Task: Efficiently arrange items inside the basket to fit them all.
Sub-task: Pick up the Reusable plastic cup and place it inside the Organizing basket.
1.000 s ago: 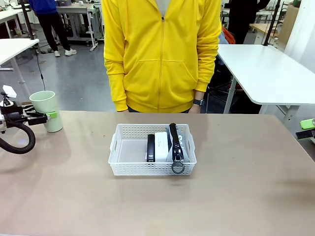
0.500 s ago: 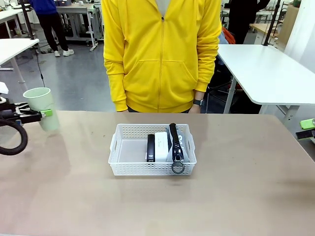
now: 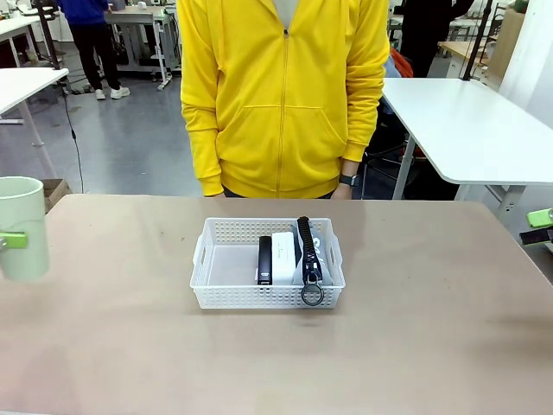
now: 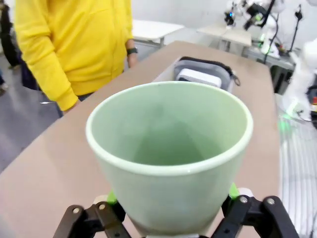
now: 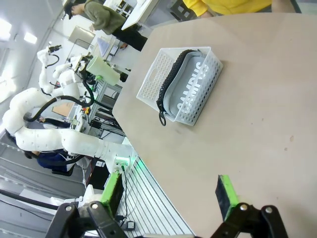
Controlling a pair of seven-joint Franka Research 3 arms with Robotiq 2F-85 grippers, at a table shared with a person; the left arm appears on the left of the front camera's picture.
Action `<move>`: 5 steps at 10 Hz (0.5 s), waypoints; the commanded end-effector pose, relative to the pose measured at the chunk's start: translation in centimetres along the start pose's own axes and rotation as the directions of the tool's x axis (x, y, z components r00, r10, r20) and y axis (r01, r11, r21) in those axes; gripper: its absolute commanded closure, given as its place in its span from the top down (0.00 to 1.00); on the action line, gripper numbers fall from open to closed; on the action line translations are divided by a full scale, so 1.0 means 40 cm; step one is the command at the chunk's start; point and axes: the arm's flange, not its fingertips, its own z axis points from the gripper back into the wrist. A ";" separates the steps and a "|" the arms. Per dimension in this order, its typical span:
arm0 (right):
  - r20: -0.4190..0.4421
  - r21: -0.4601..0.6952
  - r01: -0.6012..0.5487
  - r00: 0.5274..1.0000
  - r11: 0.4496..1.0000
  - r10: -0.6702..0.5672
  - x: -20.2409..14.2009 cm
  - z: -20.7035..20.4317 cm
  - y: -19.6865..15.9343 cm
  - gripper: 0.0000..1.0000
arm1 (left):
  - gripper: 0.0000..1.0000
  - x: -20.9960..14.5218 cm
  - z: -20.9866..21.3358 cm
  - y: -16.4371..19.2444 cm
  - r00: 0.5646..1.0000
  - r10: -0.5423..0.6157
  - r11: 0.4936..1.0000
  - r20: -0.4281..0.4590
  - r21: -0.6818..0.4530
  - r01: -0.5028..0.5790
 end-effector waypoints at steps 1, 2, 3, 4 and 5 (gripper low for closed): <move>0.013 0.013 0.017 1.000 1.000 -0.017 0.007 0.001 0.009 1.00 | 0.00 0.005 0.045 0.070 0.996 0.040 0.979 0.080 0.194 -0.055; 0.013 0.013 0.017 1.000 1.000 -0.017 0.007 0.001 0.009 1.00 | 0.00 0.000 0.000 0.000 1.000 0.000 1.000 0.000 0.000 0.000; 0.013 0.013 0.017 1.000 1.000 -0.017 0.007 0.001 0.009 1.00 | 0.00 0.000 0.000 0.000 1.000 0.000 1.000 0.000 0.000 0.000; 0.013 0.013 0.017 1.000 1.000 -0.017 0.007 0.001 0.009 1.00 | 0.00 0.000 0.000 0.000 1.000 0.000 1.000 0.000 0.000 0.000; 0.013 0.013 0.017 1.000 1.000 -0.017 0.007 0.001 0.009 1.00 | 0.86 -0.003 0.021 0.006 1.000 0.013 0.999 0.011 0.039 -0.013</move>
